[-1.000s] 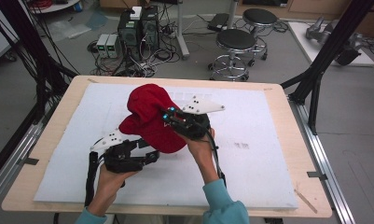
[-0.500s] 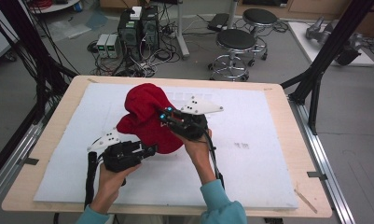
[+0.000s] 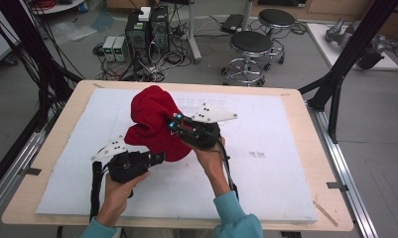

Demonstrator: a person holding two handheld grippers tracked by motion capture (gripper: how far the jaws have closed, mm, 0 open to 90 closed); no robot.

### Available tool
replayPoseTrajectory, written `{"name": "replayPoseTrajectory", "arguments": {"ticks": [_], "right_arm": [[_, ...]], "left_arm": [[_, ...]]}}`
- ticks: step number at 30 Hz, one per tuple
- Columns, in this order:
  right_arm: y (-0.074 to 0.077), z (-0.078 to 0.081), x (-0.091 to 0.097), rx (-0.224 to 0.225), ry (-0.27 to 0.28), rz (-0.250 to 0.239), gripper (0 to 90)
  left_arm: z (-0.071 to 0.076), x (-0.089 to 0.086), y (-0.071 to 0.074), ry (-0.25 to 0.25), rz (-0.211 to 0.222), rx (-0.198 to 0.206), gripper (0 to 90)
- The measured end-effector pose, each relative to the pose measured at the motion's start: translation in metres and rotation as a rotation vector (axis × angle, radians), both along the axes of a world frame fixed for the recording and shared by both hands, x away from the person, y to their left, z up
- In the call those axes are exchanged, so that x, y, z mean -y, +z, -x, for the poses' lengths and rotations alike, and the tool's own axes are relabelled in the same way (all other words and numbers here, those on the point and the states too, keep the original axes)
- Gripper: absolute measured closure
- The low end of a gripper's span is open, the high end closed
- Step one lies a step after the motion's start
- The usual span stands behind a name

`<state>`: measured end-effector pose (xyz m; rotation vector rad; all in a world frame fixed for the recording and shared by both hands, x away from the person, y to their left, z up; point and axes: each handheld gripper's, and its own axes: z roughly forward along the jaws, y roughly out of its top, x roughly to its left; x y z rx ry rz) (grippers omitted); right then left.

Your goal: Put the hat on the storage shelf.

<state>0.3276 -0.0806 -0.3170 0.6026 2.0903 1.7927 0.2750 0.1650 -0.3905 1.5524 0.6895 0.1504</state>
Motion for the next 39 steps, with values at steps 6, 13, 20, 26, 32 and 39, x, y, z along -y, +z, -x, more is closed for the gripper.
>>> {"name": "replayPoseTrajectory", "arguments": {"ticks": [6, 13, 20, 26, 32, 39], "right_arm": [[0.001, 0.001, 0.000, 0.018, 0.007, 0.008, 76.5], [0.000, -0.001, 0.002, 0.001, -0.015, 0.029, 32.4], [-0.002, -0.003, 0.009, -0.043, -0.051, 0.063, 2.6], [-0.001, -0.001, 0.021, -0.061, -0.074, 0.092, 0.3], [-0.003, 0.006, 0.039, -0.066, -0.125, 0.152, 0.3], [-0.017, 0.018, 0.074, -0.088, -0.203, 0.173, 0.3]], "left_arm": [[0.001, -0.001, 0.001, 0.013, -0.027, 0.002, 85.5], [0.000, -0.006, 0.004, 0.030, -0.043, 0.012, 85.5], [-0.004, -0.013, 0.017, 0.056, -0.084, 0.045, 85.5], [-0.012, -0.016, 0.030, 0.083, -0.145, 0.083, 85.5], [-0.026, -0.018, 0.043, 0.117, -0.186, 0.106, 85.5], [-0.049, -0.018, 0.058, 0.153, -0.262, 0.140, 85.5]]}}
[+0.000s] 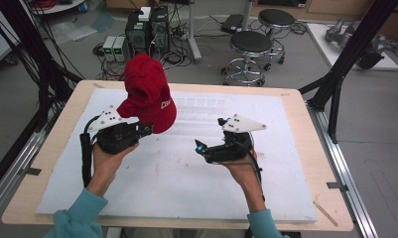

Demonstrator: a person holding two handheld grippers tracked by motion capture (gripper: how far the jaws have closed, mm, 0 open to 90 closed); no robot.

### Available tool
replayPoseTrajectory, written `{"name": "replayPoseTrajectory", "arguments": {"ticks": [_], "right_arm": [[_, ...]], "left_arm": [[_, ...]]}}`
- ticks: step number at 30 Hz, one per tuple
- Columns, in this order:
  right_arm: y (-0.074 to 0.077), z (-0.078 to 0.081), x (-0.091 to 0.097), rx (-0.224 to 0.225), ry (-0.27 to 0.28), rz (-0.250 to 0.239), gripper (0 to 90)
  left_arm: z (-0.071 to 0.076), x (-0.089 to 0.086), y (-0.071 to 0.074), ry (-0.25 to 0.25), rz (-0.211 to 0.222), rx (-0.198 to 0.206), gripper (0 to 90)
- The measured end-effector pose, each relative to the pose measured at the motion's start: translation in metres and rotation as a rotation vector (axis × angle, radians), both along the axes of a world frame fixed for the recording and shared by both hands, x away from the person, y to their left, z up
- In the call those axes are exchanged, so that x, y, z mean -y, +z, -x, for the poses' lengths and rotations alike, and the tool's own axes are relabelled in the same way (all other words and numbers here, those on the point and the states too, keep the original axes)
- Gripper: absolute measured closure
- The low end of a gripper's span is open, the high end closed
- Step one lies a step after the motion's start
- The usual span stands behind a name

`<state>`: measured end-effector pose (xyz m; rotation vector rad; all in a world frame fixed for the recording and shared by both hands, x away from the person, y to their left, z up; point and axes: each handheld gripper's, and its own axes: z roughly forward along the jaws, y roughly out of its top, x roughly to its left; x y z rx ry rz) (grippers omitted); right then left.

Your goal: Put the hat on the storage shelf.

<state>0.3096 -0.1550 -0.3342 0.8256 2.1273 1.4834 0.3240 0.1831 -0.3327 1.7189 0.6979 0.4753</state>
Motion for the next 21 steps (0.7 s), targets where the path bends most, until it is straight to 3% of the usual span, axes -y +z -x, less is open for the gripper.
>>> {"name": "replayPoseTrajectory", "arguments": {"ticks": [2, 4, 12, 21], "right_arm": [[-0.002, 0.002, 0.010, -0.004, -0.029, 0.008, 0.3], [-0.004, 0.006, 0.022, 0.007, -0.050, -0.014, 0.3], [-0.019, 0.018, 0.060, -0.016, -0.127, 0.005, 0.4], [-0.045, 0.029, 0.096, -0.043, -0.186, -0.006, 0.4]], "left_arm": [[-0.007, 0.000, 0.004, 0.004, -0.008, 0.004, 85.5], [-0.011, 0.001, 0.007, 0.014, -0.026, 0.015, 85.5], [-0.034, 0.002, 0.015, 0.027, -0.132, 0.035, 85.5], [-0.059, 0.001, 0.013, 0.059, -0.176, 0.025, 85.5]]}}
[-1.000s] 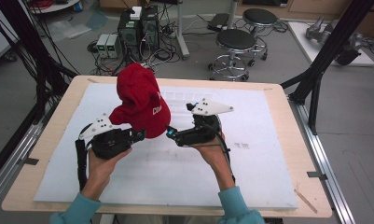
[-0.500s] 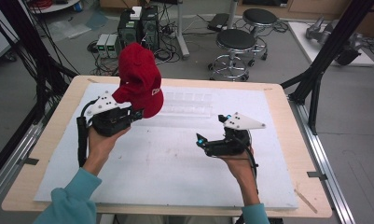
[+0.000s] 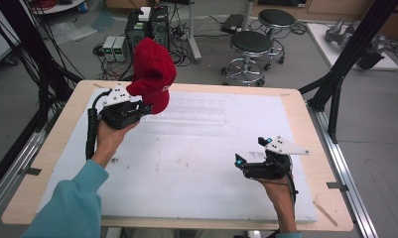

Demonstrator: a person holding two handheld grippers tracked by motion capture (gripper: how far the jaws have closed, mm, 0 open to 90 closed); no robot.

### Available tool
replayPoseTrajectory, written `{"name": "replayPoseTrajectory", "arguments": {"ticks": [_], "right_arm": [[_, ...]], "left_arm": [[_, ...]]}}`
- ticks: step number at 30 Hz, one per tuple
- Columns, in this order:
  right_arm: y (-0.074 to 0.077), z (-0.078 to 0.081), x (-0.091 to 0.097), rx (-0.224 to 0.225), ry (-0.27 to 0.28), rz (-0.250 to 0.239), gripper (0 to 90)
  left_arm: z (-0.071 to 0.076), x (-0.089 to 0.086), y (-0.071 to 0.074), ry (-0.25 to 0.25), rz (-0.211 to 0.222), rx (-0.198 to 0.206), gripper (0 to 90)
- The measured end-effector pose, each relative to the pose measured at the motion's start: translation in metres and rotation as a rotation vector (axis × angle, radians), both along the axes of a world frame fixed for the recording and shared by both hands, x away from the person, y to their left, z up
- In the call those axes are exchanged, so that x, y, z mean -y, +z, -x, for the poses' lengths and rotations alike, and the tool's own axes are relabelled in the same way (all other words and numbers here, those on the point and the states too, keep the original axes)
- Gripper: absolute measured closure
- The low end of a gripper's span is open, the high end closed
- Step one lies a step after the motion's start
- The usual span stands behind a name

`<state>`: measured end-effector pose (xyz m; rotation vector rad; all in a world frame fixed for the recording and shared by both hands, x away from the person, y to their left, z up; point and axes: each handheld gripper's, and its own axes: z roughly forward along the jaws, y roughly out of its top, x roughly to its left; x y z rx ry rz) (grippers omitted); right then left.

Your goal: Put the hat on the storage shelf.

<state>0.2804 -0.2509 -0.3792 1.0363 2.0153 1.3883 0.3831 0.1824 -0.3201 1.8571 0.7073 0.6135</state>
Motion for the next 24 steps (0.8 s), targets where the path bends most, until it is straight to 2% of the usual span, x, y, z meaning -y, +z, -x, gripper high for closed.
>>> {"name": "replayPoseTrajectory", "arguments": {"ticks": [3, 6, 12, 15, 17, 19, 24], "right_arm": [[-0.011, 0.003, 0.008, -0.010, -0.017, -0.014, 0.4], [-0.019, 0.005, 0.011, -0.007, -0.029, -0.003, 0.4], [-0.032, 0.007, 0.013, 0.003, -0.017, 0.011, 0.4], [-0.039, 0.009, 0.014, 0.001, -0.017, -0.003, 0.4], [-0.042, 0.009, 0.015, -0.010, -0.025, -0.015, 0.4], [-0.045, 0.011, 0.016, 0.003, -0.032, -0.027, 0.4], [-0.052, 0.012, 0.018, -0.001, -0.045, -0.051, 0.4]], "left_arm": [[-0.010, -0.001, -0.005, 0.009, -0.007, -0.008, 85.5], [-0.018, -0.002, -0.011, 0.025, 0.006, -0.020, 85.5], [-0.031, 0.000, -0.020, 0.048, 0.000, -0.023, 85.5], [-0.037, 0.004, -0.024, 0.055, -0.021, -0.025, 85.5], [-0.040, 0.006, -0.026, 0.064, -0.050, -0.025, 85.5], [-0.042, 0.007, -0.028, 0.073, -0.051, -0.033, 85.5], [-0.045, 0.008, -0.031, 0.091, -0.071, -0.037, 85.5]]}}
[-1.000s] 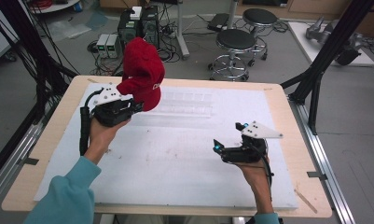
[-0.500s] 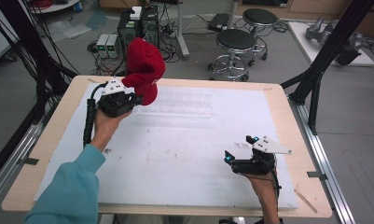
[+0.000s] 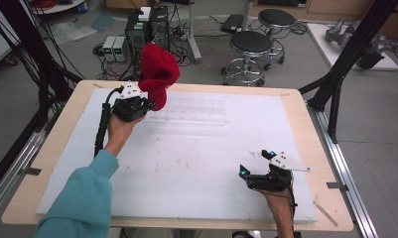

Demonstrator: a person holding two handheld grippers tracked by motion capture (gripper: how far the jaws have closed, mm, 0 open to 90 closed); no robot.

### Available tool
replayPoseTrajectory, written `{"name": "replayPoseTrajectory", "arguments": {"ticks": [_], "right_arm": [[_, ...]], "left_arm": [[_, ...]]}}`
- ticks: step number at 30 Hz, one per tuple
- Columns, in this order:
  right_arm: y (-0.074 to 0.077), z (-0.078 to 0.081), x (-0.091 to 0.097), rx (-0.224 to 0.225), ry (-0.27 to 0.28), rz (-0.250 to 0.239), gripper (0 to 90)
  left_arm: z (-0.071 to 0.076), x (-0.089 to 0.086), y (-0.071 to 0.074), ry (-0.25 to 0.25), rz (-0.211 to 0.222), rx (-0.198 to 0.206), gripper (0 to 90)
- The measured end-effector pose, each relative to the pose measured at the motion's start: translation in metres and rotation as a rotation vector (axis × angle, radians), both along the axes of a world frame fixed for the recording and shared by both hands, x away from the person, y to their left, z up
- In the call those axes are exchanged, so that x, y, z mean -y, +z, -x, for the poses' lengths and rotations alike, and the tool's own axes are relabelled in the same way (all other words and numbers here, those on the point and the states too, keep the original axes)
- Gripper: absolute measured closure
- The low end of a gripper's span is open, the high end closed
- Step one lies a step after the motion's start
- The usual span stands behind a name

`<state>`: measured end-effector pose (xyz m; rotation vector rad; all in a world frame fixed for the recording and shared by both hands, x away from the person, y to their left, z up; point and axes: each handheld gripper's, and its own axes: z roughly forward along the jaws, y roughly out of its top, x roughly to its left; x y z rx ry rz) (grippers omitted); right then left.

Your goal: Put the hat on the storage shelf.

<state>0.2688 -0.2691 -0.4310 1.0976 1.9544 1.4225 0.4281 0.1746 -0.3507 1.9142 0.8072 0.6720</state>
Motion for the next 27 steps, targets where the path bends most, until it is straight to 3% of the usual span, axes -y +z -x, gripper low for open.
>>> {"name": "replayPoseTrajectory", "arguments": {"ticks": [5, 9, 15, 20, 27], "right_arm": [[-0.005, 0.000, 0.000, 0.000, -0.002, -0.018, 0.3], [-0.006, -0.001, -0.002, -0.007, -0.008, 0.002, 0.4], [-0.008, -0.003, -0.003, -0.016, -0.009, -0.008, 0.4], [-0.009, -0.004, -0.004, -0.028, -0.019, -0.004, 0.4], [-0.008, -0.003, -0.001, -0.016, -0.031, -0.007, 0.4]], "left_arm": [[-0.003, 0.001, -0.003, 0.016, -0.004, -0.012, 85.5], [-0.004, 0.002, -0.005, 0.021, 0.002, -0.012, 85.5], [-0.004, 0.006, -0.006, 0.029, -0.001, -0.008, 85.5], [-0.003, 0.009, -0.005, 0.070, 0.029, -0.034, 85.5], [-0.001, 0.015, -0.006, 0.090, 0.027, -0.030, 85.5]]}}
